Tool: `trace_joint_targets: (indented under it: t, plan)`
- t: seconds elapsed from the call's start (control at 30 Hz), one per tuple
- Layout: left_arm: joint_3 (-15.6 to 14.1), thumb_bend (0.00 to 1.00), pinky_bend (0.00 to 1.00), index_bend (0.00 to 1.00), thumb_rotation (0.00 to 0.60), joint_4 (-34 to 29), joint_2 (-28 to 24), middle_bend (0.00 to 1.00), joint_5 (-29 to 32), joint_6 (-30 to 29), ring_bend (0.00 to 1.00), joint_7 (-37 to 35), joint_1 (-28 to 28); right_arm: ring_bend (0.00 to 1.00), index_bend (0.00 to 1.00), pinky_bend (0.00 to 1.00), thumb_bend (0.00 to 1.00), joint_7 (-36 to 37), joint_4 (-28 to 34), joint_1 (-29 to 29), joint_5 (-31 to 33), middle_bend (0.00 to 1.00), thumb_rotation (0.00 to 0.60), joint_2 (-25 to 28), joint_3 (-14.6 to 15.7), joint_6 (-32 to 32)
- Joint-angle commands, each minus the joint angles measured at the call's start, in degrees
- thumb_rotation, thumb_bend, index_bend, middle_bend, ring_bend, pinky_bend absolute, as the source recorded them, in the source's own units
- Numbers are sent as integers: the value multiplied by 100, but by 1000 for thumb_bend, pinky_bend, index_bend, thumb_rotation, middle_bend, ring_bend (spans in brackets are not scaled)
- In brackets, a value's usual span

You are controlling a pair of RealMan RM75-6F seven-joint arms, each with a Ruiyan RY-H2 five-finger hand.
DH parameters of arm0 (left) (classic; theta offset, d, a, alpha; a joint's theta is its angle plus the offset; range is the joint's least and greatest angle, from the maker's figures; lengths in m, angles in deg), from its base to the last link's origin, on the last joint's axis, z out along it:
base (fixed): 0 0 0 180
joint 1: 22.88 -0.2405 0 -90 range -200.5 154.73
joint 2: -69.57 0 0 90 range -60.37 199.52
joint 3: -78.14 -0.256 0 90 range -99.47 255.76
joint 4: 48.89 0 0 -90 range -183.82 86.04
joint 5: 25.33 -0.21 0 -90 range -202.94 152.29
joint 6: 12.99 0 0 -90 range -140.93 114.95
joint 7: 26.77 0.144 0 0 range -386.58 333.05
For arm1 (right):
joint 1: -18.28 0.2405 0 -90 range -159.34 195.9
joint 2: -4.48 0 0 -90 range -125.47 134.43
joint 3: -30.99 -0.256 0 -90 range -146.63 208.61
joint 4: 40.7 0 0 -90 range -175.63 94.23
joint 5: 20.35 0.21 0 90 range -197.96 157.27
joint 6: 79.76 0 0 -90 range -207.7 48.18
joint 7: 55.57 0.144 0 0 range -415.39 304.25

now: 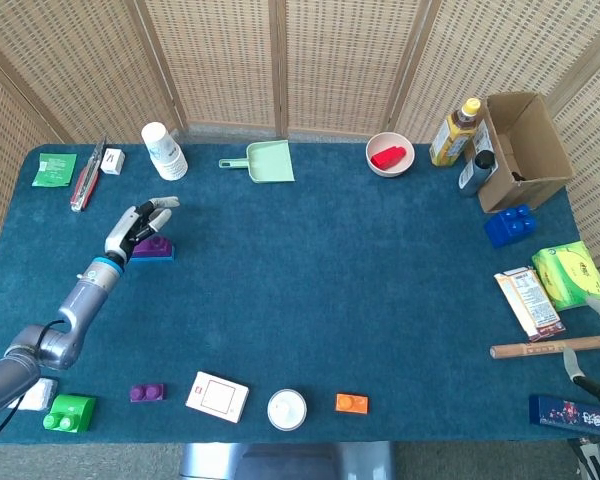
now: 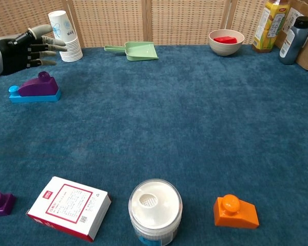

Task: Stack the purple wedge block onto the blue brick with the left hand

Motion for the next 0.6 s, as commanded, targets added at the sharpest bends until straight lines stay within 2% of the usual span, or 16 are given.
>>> trace_joint_targets:
  t: [0.03,0.47,0.6]
  plan:
    - [40,329,88,309,279,-299,-225,198,4,-156,60,65,-58,0,150,44,370,7,1,8,-13,92,591,9,-7,-3]
    - [-47,329,81,326,274,-1751,-1200,209,-117,-1127,61,1400,-467,0,150,44,370,34,7,93,-150,92,591,24,-24,9]
    - [-151,330,68,326,275,-2093,-1520,213,-57,-1343,62,2407,-638,0,150,43,370,41,8,130,-173,92,587,57,-45,24]
